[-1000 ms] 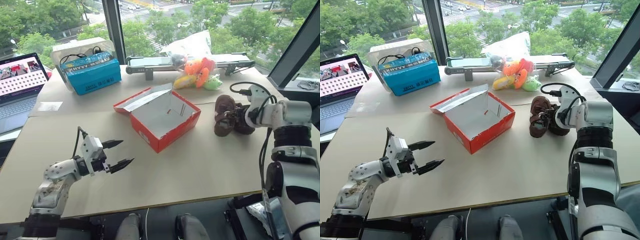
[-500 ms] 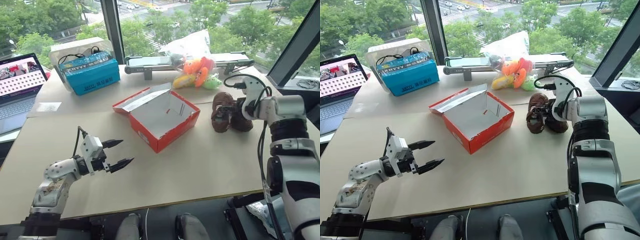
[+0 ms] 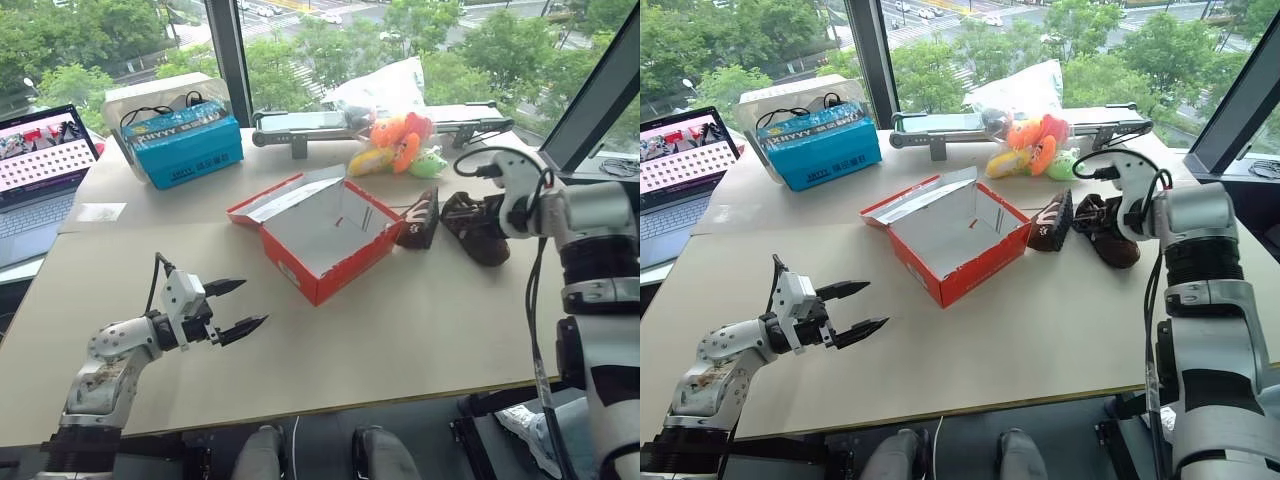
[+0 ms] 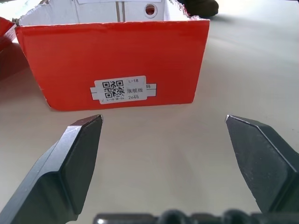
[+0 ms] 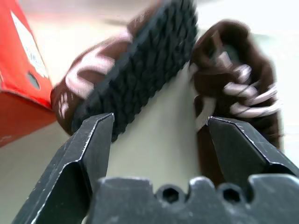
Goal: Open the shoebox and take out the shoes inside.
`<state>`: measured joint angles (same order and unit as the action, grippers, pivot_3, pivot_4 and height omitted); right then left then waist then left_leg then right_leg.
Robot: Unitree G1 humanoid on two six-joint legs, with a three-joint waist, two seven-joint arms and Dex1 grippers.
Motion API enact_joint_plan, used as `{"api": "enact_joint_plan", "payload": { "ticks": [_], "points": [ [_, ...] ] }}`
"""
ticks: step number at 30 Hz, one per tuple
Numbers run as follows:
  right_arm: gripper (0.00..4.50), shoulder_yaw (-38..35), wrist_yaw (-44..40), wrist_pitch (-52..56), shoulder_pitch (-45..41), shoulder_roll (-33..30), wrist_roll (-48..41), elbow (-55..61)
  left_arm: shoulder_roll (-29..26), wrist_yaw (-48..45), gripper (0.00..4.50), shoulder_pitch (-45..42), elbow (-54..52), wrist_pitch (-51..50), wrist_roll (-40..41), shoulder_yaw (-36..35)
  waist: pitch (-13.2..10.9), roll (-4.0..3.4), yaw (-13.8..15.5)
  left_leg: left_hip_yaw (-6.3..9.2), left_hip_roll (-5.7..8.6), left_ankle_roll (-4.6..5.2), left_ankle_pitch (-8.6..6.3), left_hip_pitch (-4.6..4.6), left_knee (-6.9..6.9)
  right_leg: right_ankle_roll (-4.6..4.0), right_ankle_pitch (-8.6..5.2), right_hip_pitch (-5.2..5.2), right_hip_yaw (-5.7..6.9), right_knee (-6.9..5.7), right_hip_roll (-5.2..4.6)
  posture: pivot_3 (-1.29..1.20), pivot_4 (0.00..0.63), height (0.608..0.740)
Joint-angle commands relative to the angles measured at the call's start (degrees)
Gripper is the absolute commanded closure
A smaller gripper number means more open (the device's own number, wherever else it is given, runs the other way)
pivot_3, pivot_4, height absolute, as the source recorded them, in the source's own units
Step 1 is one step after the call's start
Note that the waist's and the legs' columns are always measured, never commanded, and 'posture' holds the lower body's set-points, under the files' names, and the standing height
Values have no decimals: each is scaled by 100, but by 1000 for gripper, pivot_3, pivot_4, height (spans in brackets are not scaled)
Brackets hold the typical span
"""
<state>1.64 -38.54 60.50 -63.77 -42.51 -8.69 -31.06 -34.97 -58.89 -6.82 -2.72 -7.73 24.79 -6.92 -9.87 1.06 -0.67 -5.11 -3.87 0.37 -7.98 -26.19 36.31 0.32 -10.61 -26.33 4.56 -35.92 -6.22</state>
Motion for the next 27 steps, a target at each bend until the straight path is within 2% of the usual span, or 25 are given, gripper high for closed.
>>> {"api": "enact_joint_plan", "payload": {
  "ticks": [1,5,8,11,16,23,27],
  "points": [
    [647,-471,-211,491,385,-241,-473,1389,-66,27,0,-30,-100,94,10,-116,0,0,7,0,0,0,0,0,-2,0,0,0,0,1,0,0,150,740],
    [647,-1125,-371,1020,1221,-337,-1134,2962,-76,27,0,-25,-79,102,7,-135,0,0,36,3,-1,0,0,1,-1,0,-1,2,1,2,1,0,150,740],
    [647,-1330,-190,1468,1625,-244,-1368,3469,-63,14,0,-84,1,127,-23,-109,0,0,53,2,0,0,0,1,3,1,0,3,0,0,1,0,150,740],
    [647,-1087,199,1400,1713,-107,-1175,3328,-52,-18,0,-137,54,146,-37,-77,1,0,46,2,-2,-4,-3,5,13,-20,-12,7,0,0,1,0,150,740],
    [647,-643,830,560,1984,-94,-544,2958,-35,-6,0,-164,107,208,-59,-97,1,1,56,1,-1,-6,-4,4,13,-27,-16,7,0,2,0,0,150,740],
    [647,-1074,1008,479,2540,174,-751,3384,-61,27,0,-87,64,222,-49,-149,1,1,115,0,2,40,21,-3,9,6,3,5,-1,6,1,0,150,740],
    [647,-906,1223,158,2222,319,-503,2777,-50,27,0,-107,111,251,-76,-128,1,1,100,0,-1,29,15,2,14,-15,-9,8,-1,5,1,0,150,740]
  ]
}}
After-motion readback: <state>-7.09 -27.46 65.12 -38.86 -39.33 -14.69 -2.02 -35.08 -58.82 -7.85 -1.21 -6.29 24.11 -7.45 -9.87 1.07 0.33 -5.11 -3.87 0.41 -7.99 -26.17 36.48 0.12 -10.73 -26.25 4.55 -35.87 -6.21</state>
